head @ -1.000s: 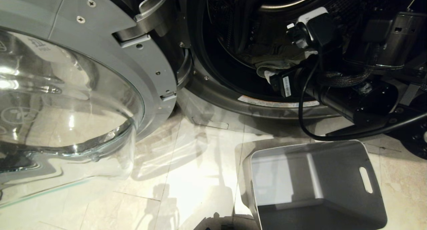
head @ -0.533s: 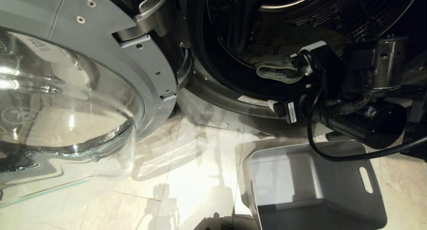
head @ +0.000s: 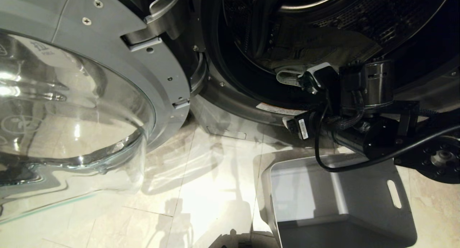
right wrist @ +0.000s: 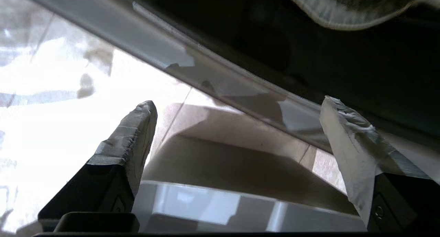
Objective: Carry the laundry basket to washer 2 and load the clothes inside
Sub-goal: Close the washing machine door with the left hand
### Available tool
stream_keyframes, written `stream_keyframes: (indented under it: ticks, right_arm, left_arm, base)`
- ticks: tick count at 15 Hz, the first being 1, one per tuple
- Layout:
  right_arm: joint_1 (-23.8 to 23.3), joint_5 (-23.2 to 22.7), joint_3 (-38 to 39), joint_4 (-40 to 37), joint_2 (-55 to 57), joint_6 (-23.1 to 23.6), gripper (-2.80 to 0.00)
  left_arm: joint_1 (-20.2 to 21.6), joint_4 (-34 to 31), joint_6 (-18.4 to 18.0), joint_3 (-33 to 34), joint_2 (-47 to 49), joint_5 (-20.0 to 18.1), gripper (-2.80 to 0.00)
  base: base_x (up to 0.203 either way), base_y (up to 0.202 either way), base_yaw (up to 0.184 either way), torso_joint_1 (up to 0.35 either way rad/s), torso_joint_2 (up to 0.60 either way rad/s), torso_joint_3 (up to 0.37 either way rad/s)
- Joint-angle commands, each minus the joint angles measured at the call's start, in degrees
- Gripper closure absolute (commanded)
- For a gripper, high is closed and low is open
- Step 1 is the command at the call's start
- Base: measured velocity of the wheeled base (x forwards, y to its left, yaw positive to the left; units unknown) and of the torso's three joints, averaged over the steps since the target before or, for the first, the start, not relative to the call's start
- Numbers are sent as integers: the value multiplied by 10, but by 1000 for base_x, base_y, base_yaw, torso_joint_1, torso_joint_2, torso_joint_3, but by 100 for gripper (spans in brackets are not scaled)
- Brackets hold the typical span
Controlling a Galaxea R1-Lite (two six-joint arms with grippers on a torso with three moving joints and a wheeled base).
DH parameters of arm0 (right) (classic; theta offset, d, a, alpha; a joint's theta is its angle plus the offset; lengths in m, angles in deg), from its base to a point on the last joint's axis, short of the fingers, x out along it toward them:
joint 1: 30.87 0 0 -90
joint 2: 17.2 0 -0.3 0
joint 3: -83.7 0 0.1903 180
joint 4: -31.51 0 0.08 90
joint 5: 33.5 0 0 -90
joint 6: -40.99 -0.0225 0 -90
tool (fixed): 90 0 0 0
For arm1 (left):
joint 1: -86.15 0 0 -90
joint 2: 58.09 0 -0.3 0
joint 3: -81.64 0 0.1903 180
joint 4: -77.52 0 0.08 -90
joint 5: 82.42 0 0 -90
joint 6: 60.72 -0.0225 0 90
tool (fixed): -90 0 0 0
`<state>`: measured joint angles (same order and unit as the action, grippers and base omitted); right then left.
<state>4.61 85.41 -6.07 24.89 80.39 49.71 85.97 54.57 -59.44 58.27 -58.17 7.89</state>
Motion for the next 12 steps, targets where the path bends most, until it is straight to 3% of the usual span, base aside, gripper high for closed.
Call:
stream_keyframes:
  ticks: [1, 4, 6, 12]
  right_arm:
    - [0, 3, -17, 1, 6, 2, -280]
    - [-6, 3, -36, 2, 15, 8, -280]
    - [-9, 28, -33, -1, 24, 7, -280]
    - [-63, 40, -51, 2, 57, 11, -280]
  left_arm:
    - [0, 0, 0, 0, 1, 0, 0]
    - [0, 0, 0, 0, 1, 0, 0]
    - [0, 0, 0, 0, 1, 0, 0]
    - [0, 0, 0, 0, 1, 0, 0]
  base:
    - [0, 0, 0, 0, 0, 0]
    - [0, 0, 0, 0, 0, 0]
    - [0, 0, 0, 0, 0, 0]
    - [0, 0, 0, 0, 0, 0]
